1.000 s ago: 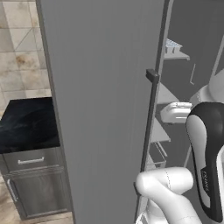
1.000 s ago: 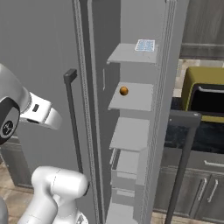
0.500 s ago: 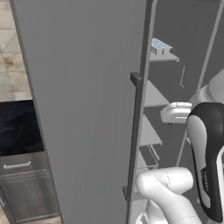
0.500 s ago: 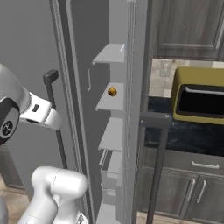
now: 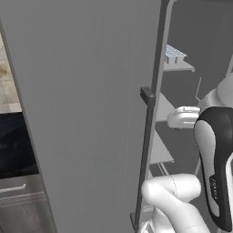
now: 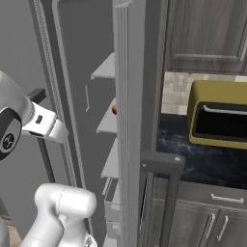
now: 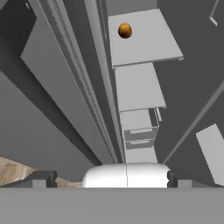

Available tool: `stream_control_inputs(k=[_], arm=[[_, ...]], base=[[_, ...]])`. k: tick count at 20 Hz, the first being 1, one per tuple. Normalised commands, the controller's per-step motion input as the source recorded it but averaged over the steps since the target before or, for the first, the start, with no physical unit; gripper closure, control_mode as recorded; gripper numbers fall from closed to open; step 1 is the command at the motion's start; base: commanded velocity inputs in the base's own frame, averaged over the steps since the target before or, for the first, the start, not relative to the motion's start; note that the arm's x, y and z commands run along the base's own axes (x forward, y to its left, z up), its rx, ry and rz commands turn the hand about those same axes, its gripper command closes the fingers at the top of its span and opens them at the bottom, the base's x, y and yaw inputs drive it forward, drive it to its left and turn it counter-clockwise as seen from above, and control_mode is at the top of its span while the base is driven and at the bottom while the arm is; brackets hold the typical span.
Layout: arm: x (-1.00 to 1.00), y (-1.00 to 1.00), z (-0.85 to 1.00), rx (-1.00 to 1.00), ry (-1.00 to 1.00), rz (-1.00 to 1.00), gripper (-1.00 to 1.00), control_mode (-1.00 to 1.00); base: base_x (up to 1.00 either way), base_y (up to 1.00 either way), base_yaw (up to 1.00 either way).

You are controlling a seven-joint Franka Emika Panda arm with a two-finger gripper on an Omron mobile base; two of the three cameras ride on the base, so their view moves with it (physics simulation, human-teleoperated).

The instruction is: Open the freezer door, pick up the ice cube tray from the freezer, and place it on the dining counter.

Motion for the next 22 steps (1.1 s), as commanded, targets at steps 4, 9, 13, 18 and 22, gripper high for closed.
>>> stream_control_inputs(k=[4, 9, 13, 18, 22], arm=[[0.0, 0.0, 0.0, 0.0, 0.0, 0.0, -1.0, 1.0], [0.0, 0.0, 0.0, 0.0, 0.0, 0.0, -1.0, 1.0], [0.0, 0.0, 0.0, 0.0, 0.0, 0.0, -1.0, 1.0], [0.0, 0.0, 0.0, 0.0, 0.0, 0.0, -1.0, 1.0], [0.0, 0.0, 0.0, 0.0, 0.0, 0.0, -1.0, 1.0]], base=[[0.6, -0.3, 0.0], [0.36, -0.53, 0.0], [0.23, -0.61, 0.0], [0.14, -0.73, 0.0], [0.15, -0.51, 0.0]])
